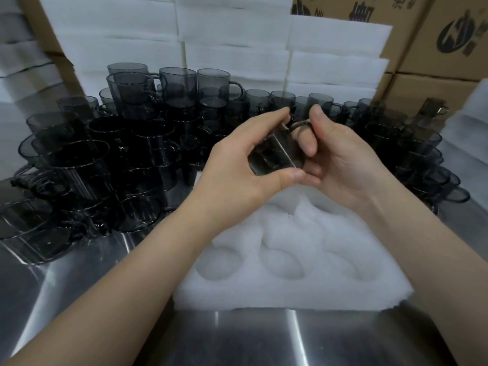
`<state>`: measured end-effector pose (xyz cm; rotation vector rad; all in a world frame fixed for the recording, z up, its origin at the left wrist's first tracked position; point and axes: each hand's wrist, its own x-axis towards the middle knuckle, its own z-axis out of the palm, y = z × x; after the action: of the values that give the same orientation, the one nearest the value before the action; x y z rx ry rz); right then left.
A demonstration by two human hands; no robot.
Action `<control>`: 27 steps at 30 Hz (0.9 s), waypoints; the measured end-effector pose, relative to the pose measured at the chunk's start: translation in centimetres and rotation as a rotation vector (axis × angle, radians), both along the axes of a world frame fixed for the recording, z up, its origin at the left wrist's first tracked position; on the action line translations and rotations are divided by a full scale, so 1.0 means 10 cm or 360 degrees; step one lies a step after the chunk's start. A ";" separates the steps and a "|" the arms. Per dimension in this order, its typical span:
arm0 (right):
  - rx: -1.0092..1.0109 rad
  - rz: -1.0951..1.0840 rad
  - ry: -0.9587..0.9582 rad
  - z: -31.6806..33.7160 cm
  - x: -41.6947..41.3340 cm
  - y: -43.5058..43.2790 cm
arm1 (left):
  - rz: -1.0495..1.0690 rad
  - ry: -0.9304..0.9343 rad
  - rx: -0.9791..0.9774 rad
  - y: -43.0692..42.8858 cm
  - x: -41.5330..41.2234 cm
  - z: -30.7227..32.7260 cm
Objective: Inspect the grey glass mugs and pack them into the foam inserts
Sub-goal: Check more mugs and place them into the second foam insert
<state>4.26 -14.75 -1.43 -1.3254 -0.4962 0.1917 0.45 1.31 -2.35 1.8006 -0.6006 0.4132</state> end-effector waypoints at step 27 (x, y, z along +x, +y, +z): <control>-0.0386 -0.0479 -0.0357 -0.05 -0.06 0.08 | 0.0119 -0.0031 0.0137 -0.04 0.03 -0.04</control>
<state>3.65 -13.99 -1.92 -1.6512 -0.4648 -0.1526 0.71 0.92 -2.76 1.9079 -0.5735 0.4625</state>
